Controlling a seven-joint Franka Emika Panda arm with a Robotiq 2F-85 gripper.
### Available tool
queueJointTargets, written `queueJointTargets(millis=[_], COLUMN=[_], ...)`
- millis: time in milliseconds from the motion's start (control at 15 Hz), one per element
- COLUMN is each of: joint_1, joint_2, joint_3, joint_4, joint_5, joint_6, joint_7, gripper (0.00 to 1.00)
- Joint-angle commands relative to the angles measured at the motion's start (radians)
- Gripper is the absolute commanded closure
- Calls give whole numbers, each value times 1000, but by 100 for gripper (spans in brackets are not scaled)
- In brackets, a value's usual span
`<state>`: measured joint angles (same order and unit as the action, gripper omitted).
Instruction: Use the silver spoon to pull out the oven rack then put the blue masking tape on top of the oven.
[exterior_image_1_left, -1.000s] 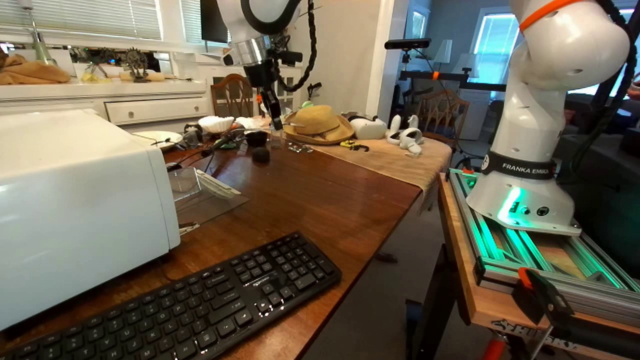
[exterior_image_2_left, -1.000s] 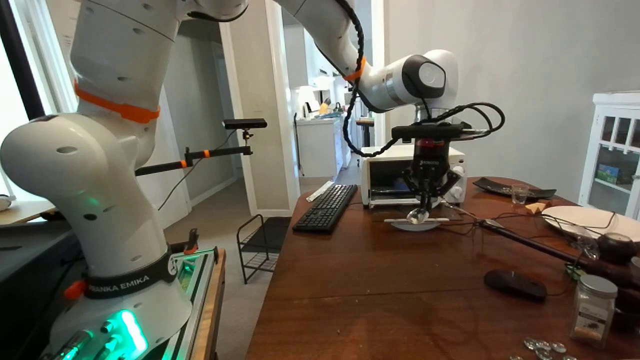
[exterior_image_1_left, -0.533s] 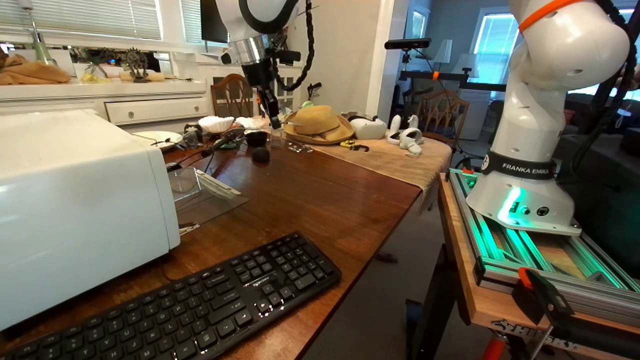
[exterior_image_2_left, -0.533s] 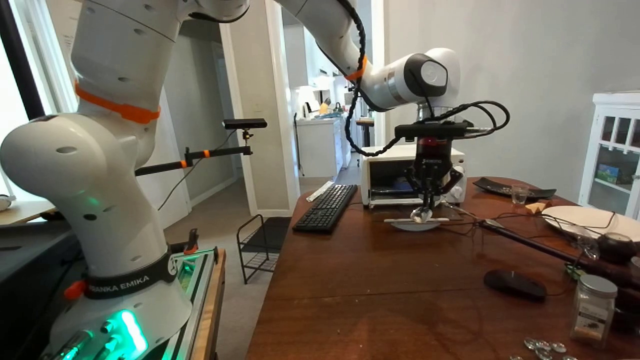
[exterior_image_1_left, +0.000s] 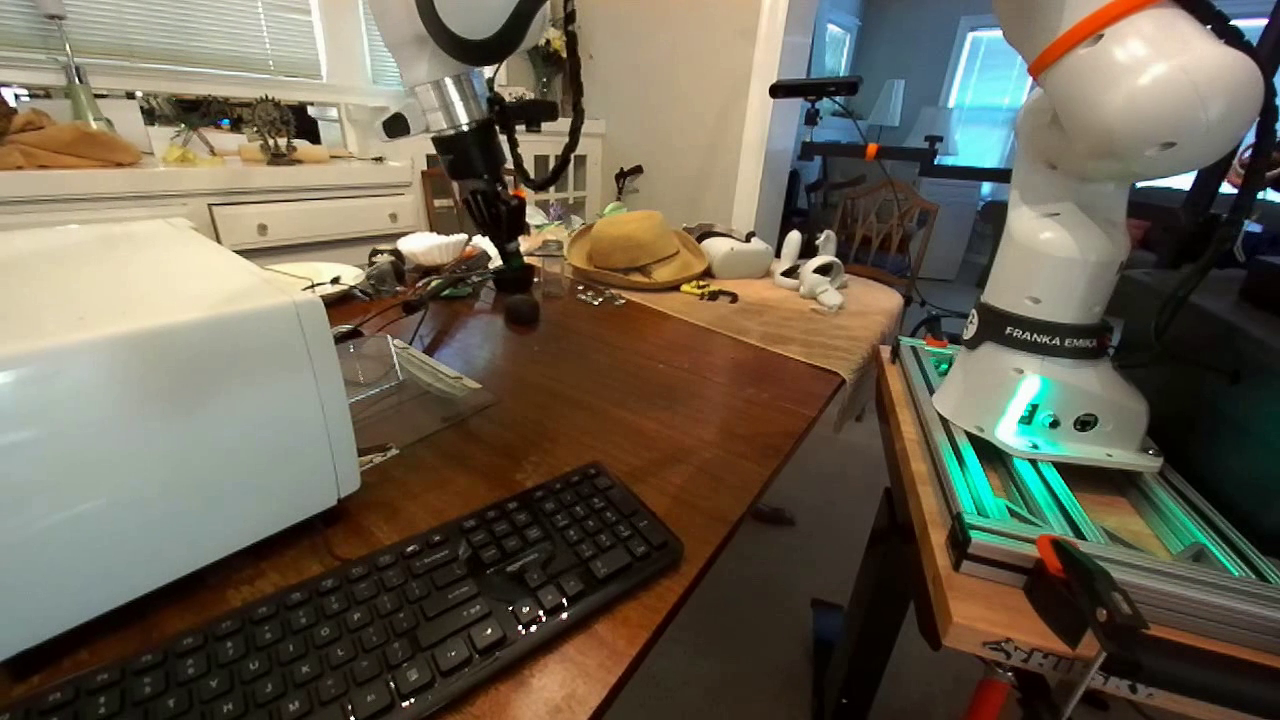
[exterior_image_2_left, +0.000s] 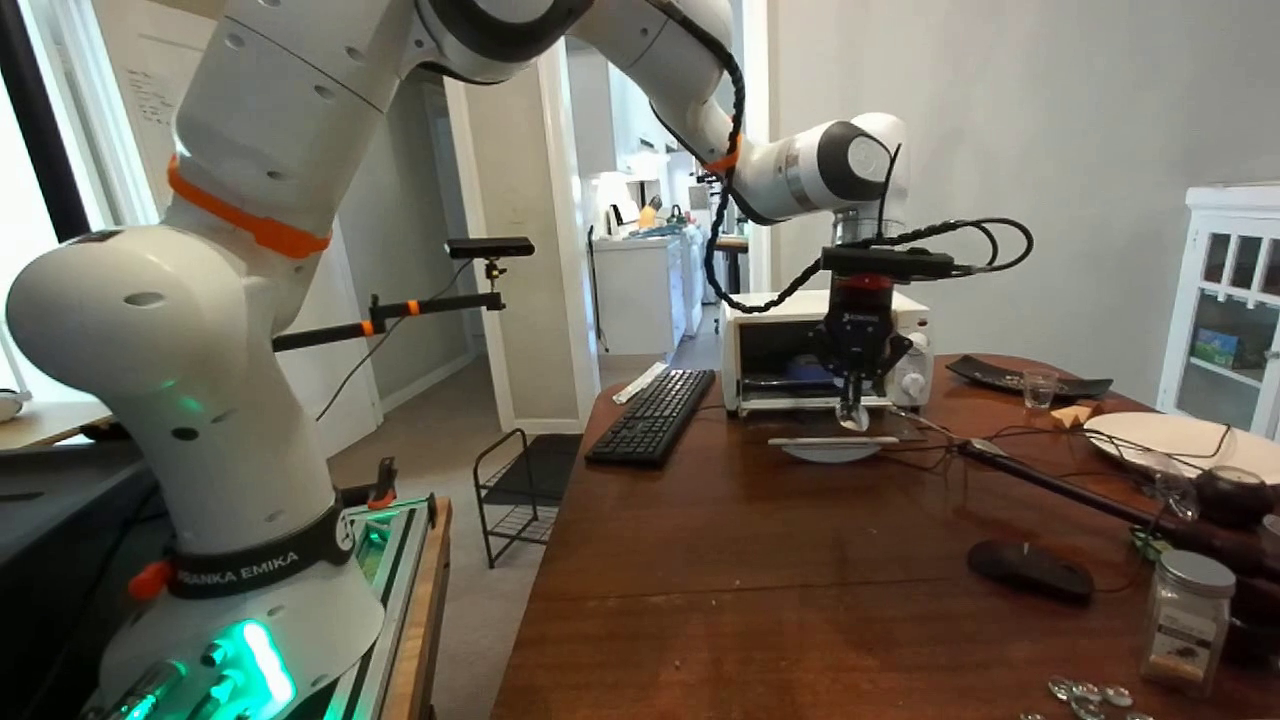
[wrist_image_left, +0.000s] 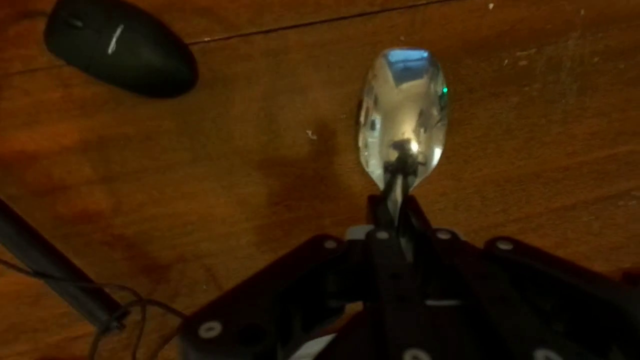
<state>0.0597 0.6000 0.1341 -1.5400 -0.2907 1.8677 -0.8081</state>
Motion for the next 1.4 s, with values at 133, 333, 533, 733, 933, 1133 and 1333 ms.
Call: queueJointTargets(millis=[133,333,533,733,933,1133,1333], joint_1=[32,62,66,83,103,151,212], joint_2=[169,268,238,287,288,321,354], joint_3=[7,0,-11,-17,-35,-54,-73], joint_4=[257,385,330,393,406,484,573], joint_5=[-37,-52,-29,-38,-48,-74,-109], joint_6=[-113,-145,-95,-100,-115,-145,-197], joint_7=[-287,-432,-435,-470,-415,-350,-324], gripper=[98,98,91,91,98,98,98])
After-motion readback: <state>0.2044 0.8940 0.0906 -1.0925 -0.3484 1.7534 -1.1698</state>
